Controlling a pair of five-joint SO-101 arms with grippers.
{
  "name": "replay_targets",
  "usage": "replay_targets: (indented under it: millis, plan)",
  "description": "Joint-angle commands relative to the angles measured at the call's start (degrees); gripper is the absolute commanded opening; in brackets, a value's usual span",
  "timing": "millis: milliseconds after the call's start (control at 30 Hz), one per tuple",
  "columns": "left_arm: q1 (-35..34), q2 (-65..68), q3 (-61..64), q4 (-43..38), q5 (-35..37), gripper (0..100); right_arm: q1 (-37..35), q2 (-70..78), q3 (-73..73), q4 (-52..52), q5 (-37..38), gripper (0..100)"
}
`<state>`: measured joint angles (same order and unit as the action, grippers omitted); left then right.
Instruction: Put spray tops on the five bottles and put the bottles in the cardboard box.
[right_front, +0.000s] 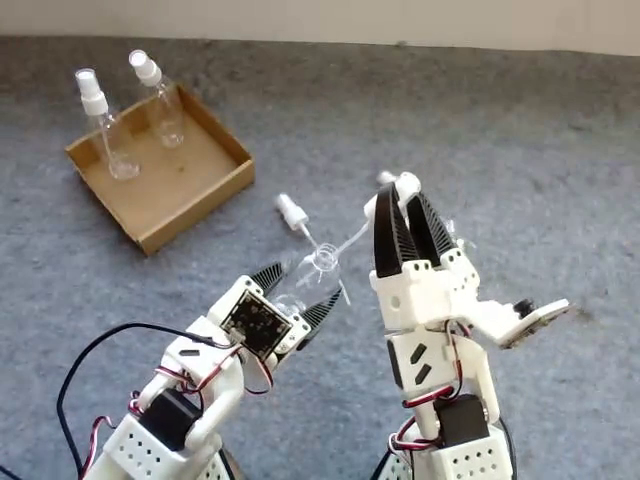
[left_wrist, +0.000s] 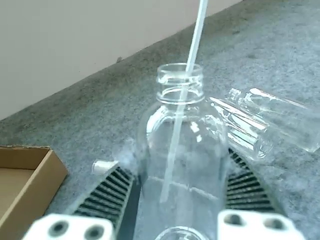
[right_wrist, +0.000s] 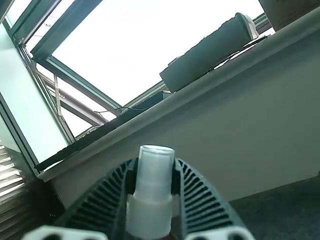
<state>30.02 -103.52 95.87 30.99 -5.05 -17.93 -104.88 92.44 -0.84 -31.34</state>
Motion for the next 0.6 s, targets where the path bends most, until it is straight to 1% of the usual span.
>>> replay_targets:
  millis: [0,133,300,567]
  plan:
    - [-0.5,-0.7,1.3,-4.2,-0.4,5,-0.5,-0.4,-0.3,-1.5,-0.3,1.2]
    - [-0.5,-0.7,1.3,-5.1,-0.4,5,-0.8,-0.4,0.0,-1.5,0.0,1.2]
    - [-0.5,-0.7,1.3,-5.0,-0.4,5,-4.8,-0.4,-0.2,-1.5,0.2,1.2]
    - [-0.5,-0.7,1.3,-5.0,-0.4,5,-5.3,-0.3,-0.4,-1.5,0.2,1.2]
